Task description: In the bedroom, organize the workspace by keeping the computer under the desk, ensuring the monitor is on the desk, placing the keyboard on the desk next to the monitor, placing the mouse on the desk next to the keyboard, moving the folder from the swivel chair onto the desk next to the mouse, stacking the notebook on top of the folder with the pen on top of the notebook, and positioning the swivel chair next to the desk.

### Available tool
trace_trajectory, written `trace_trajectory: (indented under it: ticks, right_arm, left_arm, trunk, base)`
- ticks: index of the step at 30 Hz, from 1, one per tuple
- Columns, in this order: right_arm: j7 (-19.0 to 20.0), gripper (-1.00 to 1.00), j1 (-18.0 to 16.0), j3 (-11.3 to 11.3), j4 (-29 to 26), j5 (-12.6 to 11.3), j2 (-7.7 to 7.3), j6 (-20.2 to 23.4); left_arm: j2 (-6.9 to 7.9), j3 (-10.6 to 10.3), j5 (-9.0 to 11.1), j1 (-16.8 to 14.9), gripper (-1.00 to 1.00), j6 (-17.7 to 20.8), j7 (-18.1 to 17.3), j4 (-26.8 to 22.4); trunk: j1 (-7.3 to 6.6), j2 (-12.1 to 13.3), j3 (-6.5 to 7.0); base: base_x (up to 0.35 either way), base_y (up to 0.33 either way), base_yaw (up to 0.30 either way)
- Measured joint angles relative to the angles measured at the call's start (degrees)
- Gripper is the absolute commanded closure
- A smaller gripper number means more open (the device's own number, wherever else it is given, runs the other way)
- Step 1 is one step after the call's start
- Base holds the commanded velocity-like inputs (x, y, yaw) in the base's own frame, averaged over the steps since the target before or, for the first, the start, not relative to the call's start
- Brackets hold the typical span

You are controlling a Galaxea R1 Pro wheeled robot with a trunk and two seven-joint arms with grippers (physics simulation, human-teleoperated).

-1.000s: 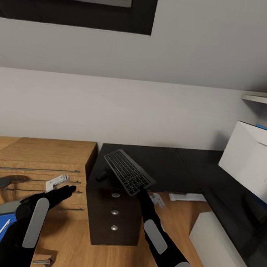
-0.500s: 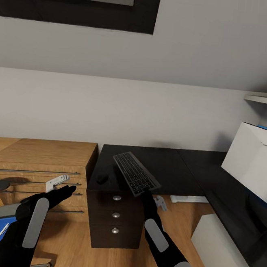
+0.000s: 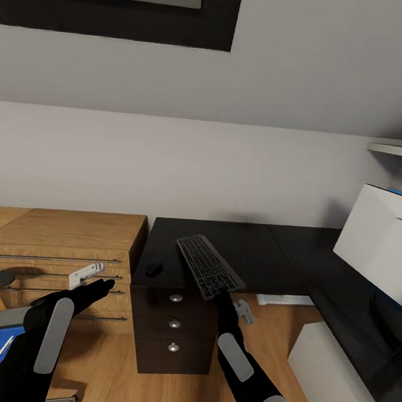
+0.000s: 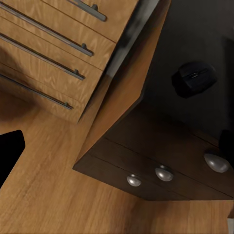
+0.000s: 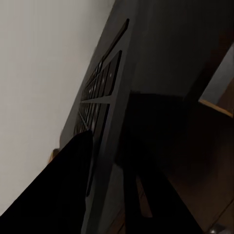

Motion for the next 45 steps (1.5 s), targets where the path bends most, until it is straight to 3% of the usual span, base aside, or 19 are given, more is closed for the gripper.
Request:
trace_trajectory:
  ticks: [16,19,45]
  right_arm:
    - [0.0,1.00,0.0,0.4,0.7,-0.1,0.00,-0.6]
    - [0.2,1.00,0.0,0.1,1.1,1.6,0.00,-0.5]
    - [0.2,1.00,0.0,0.2,1.1,1.6,0.00,-0.4]
  left_arm:
    - [-0.09,0.0,0.0,0.0,-1.00,0.1,0.0,0.0]
    - [-0.09,0.0,0.0,0.0,-1.00,0.1,0.0,0.0]
    - [-0.08,0.0,0.0,0.0,-1.00,0.2,0.0,0.0]
  trunk:
    - [0.00,0.0,0.00]
    - [0.00,0.0,0.01]
    - [0.00,0.0,0.01]
  base:
    - [0.037,0.086,0.000]
    - [0.006,0.045,0.000]
    - [0.000,0.033,0.000]
